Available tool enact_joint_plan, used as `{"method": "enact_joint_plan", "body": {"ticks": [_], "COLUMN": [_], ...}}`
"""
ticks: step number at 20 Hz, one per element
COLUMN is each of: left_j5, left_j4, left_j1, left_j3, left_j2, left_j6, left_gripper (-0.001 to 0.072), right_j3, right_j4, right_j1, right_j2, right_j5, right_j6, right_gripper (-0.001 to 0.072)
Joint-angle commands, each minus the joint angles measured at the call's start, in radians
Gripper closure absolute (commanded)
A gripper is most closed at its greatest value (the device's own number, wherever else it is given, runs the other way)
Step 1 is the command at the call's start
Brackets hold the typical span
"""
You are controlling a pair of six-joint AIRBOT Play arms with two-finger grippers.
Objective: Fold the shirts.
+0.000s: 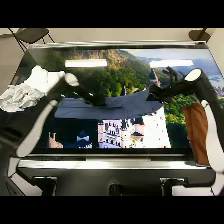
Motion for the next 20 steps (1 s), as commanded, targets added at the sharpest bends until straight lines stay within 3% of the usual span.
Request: {"method": "enact_joint_plan", "body": {"ticks": [1,9,11,13,16,20], "left_j5": [0.143,0.191,0.236,0.312,0.277,0.029], "left_j4": [-0.183,-0.473,-0.625,-0.685,-0.554,-0.125], "left_j1": [-0.092,-0.211,-0.290,-0.329,-0.248,0.003], "left_j3": [-0.006,-0.005,-0.005,-0.003,-0.003,-0.003], "left_j2": [-0.109,-0.249,-0.270,-0.269,-0.203,-0.017], "left_j6": [-0.028,-0.027,0.019,0.040,0.040,0.036], "left_gripper": [0.0679,0.0679,0.0679,0.0680,0.0681,0.0681], "right_j3": [0.001,0.001,0.001,0.001,0.001,0.001], "right_j4": [-0.175,-0.185,-0.184,-0.156,-0.058,0.064], "right_j1": [0.068,0.083,0.083,0.083,0.083,0.135], "right_j2": [0.160,0.408,0.436,0.433,0.403,0.289], "right_j5": [0.099,0.240,0.230,0.215,0.142,0.040], "right_j6": [0.116,0.254,0.279,0.288,0.278,0.235], "right_gripper": [0.0662,0.0662,0.0662,0.0662,0.0664,0.0664]}}
